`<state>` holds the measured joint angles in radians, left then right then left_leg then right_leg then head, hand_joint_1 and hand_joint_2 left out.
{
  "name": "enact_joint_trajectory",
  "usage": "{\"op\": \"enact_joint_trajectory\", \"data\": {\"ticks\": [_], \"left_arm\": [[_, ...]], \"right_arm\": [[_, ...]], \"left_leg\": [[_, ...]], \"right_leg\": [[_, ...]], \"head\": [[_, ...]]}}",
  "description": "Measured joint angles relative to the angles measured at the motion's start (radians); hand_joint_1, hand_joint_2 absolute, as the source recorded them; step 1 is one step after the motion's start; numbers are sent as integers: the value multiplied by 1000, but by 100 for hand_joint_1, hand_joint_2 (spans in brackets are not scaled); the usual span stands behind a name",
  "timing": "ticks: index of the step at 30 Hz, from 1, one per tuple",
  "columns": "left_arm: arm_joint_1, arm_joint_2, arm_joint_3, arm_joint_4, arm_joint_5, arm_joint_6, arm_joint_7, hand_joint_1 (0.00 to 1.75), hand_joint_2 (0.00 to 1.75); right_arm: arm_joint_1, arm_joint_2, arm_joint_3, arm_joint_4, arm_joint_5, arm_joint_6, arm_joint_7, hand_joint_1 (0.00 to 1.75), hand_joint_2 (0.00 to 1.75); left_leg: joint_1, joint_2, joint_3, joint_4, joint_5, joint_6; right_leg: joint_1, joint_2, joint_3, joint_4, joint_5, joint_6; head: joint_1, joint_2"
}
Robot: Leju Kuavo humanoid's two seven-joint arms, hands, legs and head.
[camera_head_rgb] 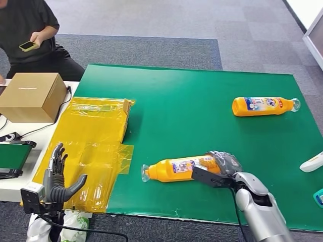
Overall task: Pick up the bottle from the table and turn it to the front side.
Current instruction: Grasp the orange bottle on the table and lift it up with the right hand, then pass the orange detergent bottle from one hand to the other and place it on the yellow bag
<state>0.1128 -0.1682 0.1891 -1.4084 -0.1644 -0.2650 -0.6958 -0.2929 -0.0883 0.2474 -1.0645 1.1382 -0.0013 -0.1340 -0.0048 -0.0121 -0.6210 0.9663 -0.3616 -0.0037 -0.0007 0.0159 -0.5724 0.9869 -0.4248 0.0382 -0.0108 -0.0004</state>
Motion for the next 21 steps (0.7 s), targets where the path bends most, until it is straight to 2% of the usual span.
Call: {"op": "enact_joint_trajectory", "data": {"ticks": [3, 8, 15, 21], "left_arm": [[4, -6, 5, 2, -4, -58, 0, 0, 175], [-2, -27, 0, 22, -30, -145, 0, 0, 175], [-25, -23, -101, 66, -20, -221, 0, 0, 175], [-31, 6, -195, 72, 55, -252, 0, 0, 175]], "right_arm": [[65, 26, -1, -120, -54, -27, 2, 175, 175], [108, 117, 14, -263, -105, -45, -3, 175, 175], [88, 252, 27, -285, -241, -102, -68, 175, 175], [42, 308, 24, -257, -310, -100, -94, 175, 175]], "left_leg": [[0, 0, -2, 0, 0, 0], [0, 0, -2, 0, 0, -1], [0, 0, -2, 0, 0, -1], [0, 0, -2, 0, 0, 0]], "right_leg": [[0, 0, -2, 0, 0, 0], [0, 0, -3, 0, -2, -2], [0, 0, -3, 0, -2, -2], [0, 0, -3, 0, -1, -2]], "head": [[0, 0], [0, 0], [0, 0], [0, 0]]}}
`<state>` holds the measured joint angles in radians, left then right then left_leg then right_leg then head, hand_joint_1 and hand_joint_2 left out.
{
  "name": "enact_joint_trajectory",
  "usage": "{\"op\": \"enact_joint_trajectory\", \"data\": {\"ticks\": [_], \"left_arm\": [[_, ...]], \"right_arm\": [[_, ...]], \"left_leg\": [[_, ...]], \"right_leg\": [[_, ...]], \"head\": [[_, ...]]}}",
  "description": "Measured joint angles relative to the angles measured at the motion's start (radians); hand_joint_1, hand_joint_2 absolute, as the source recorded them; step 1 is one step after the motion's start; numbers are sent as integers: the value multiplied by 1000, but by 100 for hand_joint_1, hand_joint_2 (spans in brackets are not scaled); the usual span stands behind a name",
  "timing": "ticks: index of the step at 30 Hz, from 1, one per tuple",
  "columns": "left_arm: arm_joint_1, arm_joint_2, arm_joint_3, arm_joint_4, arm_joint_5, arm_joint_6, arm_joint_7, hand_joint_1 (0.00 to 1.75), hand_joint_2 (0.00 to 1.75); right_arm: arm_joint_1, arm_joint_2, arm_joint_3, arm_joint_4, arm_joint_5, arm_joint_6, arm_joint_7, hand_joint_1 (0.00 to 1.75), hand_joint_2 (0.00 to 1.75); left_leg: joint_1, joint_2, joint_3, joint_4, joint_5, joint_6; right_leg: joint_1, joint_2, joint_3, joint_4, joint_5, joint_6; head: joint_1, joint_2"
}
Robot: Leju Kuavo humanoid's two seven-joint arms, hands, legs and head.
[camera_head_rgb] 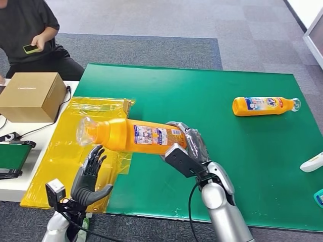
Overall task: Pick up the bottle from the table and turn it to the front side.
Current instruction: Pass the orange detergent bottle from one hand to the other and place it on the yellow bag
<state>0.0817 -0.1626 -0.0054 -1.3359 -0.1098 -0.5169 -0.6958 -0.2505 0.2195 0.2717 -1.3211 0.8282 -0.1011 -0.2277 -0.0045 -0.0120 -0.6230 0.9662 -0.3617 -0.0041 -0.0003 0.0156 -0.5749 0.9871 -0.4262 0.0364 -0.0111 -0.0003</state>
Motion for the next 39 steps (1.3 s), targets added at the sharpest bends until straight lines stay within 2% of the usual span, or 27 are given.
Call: {"op": "enact_joint_trajectory", "data": {"ticks": [6, 12, 22, 28, 31, 32, 33, 35, 36, 37, 39], "left_arm": [[-20, 24, -67, 0, 53, -79, 0, 0, 175], [-42, 36, -118, -16, 68, -82, -1, 0, 175], [-56, 38, -113, -72, 89, -67, -3, 0, 175], [-62, 17, -73, -104, 113, -86, -3, 1, 175], [-63, 5, -56, -115, 121, -115, -3, 132, 175], [-63, 1, -51, -117, 121, -125, -3, 175, 175], [-63, -2, -48, -118, 119, -132, -3, 175, 175], [-63, -7, -45, -120, 117, -138, -3, 175, 175], [-63, -9, -44, -122, 116, -140, -3, 175, 175], [-63, -10, -44, -124, 115, -140, -3, 175, 175], [-63, -12, -44, -129, 111, -137, -3, 175, 175]], "right_arm": [[-26, 46, 35, 100, -22, -1, -40, 175, 175], [-49, 59, 111, 253, -38, -46, -70, 175, 175], [-56, 61, 163, 359, -50, -61, -81, 175, 175], [-59, 62, 178, 403, -55, -69, -90, 175, 175], [-61, 63, 188, 419, -57, -70, -92, 174, 175], [-61, 63, 191, 423, -59, -70, -93, 162, 175], [-62, 63, 193, 426, -60, -70, -94, 128, 175], [-63, 64, 196, 432, -64, -71, -96, 41, 175], [-63, 64, 197, 434, -65, -72, -97, 9, 175], [-63, 64, 199, 436, -66, -74, -98, 0, 175], [-63, 64, 201, 439, -67, -78, -101, 0, 175]], "left_leg": [[0, 0, 0, 0, 0, 0], [0, 0, 0, 0, 0, 0], [0, 0, 0, 0, 0, 0], [0, 0, 0, 0, 0, 0], [0, 0, 0, 0, 0, 0], [0, 0, 0, 0, 0, 0], [0, 0, 0, 0, 0, 0], [0, 0, 0, 0, 0, 0], [0, 0, 0, 0, 0, 0], [0, 0, 0, 0, 0, 0], [0, 0, 0, 0, 0, 0]], "right_leg": [[0, 0, 0, 0, 0, 0], [1, 0, 0, 0, 0, 0], [0, 0, 0, 0, 0, 0], [0, 0, -1, 0, 0, 0], [0, 0, 0, 0, 0, 0], [0, 0, 0, 0, 0, 0], [0, 0, 0, 0, 0, 0], [0, 0, 0, 0, 0, 0], [0, 0, 0, 0, 0, 0], [0, 0, 0, 0, 0, 0], [0, 0, 0, 0, 0, 0]], "head": [[0, 0], [0, 0], [0, 0], [0, 0], [0, 0], [0, 0], [0, 0], [0, 0], [0, 0], [0, 0], [0, 0]]}}
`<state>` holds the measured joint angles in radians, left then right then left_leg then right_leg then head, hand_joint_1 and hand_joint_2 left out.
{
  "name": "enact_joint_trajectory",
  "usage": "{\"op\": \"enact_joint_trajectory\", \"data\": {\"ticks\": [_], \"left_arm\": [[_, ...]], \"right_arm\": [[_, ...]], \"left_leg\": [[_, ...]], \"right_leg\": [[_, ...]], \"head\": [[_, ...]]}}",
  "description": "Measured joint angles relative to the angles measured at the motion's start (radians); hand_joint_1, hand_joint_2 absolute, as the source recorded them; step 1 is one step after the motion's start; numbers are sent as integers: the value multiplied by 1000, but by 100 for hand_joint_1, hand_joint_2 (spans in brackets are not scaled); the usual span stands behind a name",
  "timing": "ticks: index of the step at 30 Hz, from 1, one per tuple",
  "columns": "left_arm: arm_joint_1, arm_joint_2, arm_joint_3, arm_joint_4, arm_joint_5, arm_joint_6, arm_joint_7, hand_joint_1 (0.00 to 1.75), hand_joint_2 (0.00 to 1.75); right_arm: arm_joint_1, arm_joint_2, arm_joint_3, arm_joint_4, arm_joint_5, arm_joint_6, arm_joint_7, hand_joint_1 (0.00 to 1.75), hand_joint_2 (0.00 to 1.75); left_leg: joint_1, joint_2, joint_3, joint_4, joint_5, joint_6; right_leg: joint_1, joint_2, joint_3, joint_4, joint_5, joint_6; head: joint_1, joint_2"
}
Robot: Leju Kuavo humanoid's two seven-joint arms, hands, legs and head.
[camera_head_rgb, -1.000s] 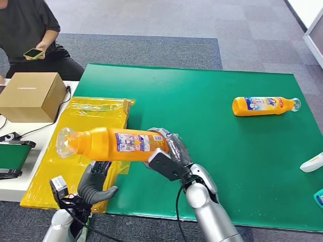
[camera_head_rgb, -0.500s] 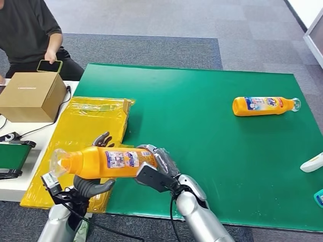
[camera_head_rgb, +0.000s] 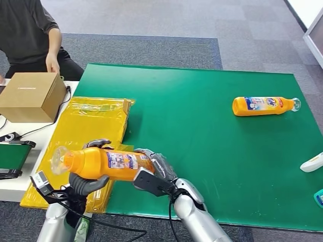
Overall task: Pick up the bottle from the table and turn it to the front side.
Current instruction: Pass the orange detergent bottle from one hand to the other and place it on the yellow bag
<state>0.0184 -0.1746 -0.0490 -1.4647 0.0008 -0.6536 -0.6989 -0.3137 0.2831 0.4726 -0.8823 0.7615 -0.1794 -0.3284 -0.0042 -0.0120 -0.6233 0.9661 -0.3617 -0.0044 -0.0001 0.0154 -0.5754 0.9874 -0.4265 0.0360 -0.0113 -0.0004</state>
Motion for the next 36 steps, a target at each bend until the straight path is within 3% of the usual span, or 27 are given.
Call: {"op": "enact_joint_trajectory", "data": {"ticks": [6, 11, 14, 20, 24, 28, 32, 33, 36], "left_arm": [[-2, -3, 0, -10, -45, 67, 0, 175, 175], [10, 8, -11, -55, -270, 399, 1, 175, 175], [25, 11, -6, -109, -434, 529, 29, 175, 175], [31, 24, 25, -185, -731, 697, 165, 175, 175], [20, 44, 29, -186, -1061, 829, 339, 175, 175], [-11, 99, 15, -135, -1306, 819, 467, 175, 175], [-63, 156, -16, -1, -1427, 814, 540, 170, 175], [-78, 167, -26, 33, -1442, 819, 544, 166, 175], [-130, 191, -58, 135, -1480, 838, 548, 104, 175]], "right_arm": [[0, 0, 4, -1, -2, -8, 2, 0, 175], [35, -12, -22, -76, 18, -23, 38, 0, 175], [82, -25, -65, -164, 52, -18, 68, 0, 175], [150, -36, -165, -313, 94, 0, 93, 0, 175], [178, -37, -214, -372, 121, 20, 94, 0, 175], [203, -37, -247, -396, 126, 46, 80, 0, 175], [211, -37, -266, -397, 112, 59, 59, 0, 175], [212, -37, -269, -397, 107, 63, 55, 0, 175], [213, -37, -275, -396, 94, 77, 47, 0, 175]], "left_leg": [[0, 0, 0, 0, 0, 0], [0, 0, 0, 0, 0, 0], [0, 0, -1, 0, 0, 0], [0, 0, -1, 0, 0, 0], [0, 0, 0, 0, 0, 0], [0, 0, 0, 0, 0, 0], [0, 0, 0, 0, 1, -1], [0, 0, 0, 0, 1, -1], [0, 0, 0, 0, 1, -1]], "right_leg": [[0, 0, 0, 0, 0, 0], [0, 0, 0, 0, 0, 0], [0, 0, 0, 0, 0, 0], [0, 0, -1, 0, 0, 0], [0, 0, -1, 0, 0, 0], [0, 0, -1, 0, 0, 0], [0, 0, -2, 0, 0, 0], [0, 0, -1, 0, 1, 0], [0, 0, -1, 0, 1, 0]], "head": [[0, 0], [0, 0], [0, 0], [0, 0], [0, 0], [0, 0], [0, 0], [0, 0], [0, 0]]}}
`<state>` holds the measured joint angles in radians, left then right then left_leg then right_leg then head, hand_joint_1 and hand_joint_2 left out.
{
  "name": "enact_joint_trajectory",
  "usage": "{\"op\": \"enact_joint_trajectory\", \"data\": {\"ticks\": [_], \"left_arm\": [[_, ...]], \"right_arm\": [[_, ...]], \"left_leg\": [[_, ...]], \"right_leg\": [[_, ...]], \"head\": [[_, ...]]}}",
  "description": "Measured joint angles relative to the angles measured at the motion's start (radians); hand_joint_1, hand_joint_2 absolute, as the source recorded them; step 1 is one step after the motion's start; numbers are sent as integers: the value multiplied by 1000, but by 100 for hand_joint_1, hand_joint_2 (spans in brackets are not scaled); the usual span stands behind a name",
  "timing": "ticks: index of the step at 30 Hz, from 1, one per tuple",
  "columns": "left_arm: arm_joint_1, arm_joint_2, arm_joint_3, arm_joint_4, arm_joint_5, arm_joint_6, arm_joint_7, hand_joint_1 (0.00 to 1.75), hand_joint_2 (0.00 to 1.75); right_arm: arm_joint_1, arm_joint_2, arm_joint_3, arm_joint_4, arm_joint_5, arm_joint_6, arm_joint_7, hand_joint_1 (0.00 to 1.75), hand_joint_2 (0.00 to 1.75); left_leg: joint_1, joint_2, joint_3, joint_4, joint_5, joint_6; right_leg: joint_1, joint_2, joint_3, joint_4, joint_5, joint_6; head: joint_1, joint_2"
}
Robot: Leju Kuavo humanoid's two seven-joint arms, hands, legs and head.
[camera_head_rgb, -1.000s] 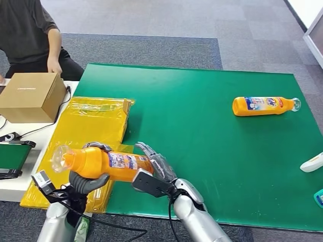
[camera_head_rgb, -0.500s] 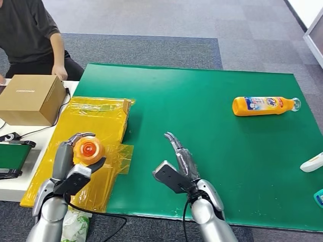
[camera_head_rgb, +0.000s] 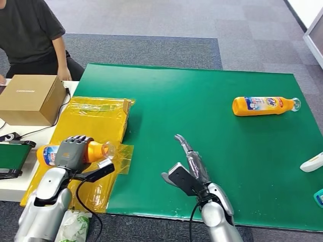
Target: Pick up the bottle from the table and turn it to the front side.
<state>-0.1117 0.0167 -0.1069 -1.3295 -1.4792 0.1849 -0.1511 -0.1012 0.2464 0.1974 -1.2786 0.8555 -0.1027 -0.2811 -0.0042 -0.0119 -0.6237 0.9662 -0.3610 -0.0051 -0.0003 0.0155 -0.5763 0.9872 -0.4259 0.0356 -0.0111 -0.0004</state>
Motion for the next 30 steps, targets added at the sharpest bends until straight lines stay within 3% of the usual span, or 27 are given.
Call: {"op": "enact_joint_trajectory", "data": {"ticks": [1, 2, 12, 15, 16, 19, 21, 25, 29, 30], "left_arm": [[-13, 5, -10, 28, -8, 4, 0, 85, 175], [-24, 9, -20, 53, -14, 7, 0, 79, 175], [-66, 21, -83, 162, -29, 10, 0, 75, 175], [-74, 23, -88, 172, -29, 12, 0, 16, 175], [-76, 23, -89, 175, -28, 15, -1, 0, 131], [-79, 23, -96, 180, 1, 28, -21, 0, 0], [-72, 21, -99, 177, 94, 18, -72, 0, 0], [-12, 17, -80, 98, 445, -59, -231, 0, 0], [84, -29, 10, -85, 912, -256, -385, 0, 175], [96, -38, 26, -112, 971, -284, -403, 0, 175]], "right_arm": [[0, 0, -2, 1, -3, 2, -2, 0, 175], [1, 0, -4, 2, -5, 4, -3, 0, 175], [2, 0, -16, 19, -12, 7, -8, 0, 175], [2, 0, -18, 22, -13, 7, -8, 0, 175], [2, 0, -18, 23, -13, 7, -8, 0, 175], [2, 0, -19, 28, -17, 7, -10, 0, 175], [2, 0, -19, 31, -21, 7, -13, 0, 175], [13, 0, -24, 32, -32, 1, -18, 0, 175], [42, -2, -33, 24, -43, -2, -18, 0, 175], [46, -2, -34, 22, -44, -2, -18, 0, 175]], "left_leg": [[0, 0, 0, 0, 0, 0], [0, 0, 0, 0, 0, 0], [0, 0, 0, 0, 0, 0], [0, 0, 0, 0, 0, 0], [0, 0, 0, 0, 0, 0], [0, 0, 0, 0, 0, 0], [0, 0, 0, 0, 0, 0], [0, 0, 0, 0, 0, 0], [0, 0, -1, 0, -2, 0], [0, 0, -1, 0, -2, 0]], "right_leg": [[0, 0, 0, 0, 0, 0], [0, 0, 0, 0, 0, 0], [0, 0, 0, 0, 0, 0], [0, 0, 0, 0, 0, 0], [0, 0, 0, 0, 0, 0], [0, 0, 0, 0, 0, 0], [0, 0, 0, 0, 0, 0], [0, 0, 0, 0, 0, 0], [0, 0, 0, 0, -1, 0], [0, 0, -1, 0, -1, 0]], "head": [[0, 0], [0, 0], [0, 0], [0, 0], [0, 0], [0, 0], [0, 0], [0, 0], [0, 0], [0, 0]]}}
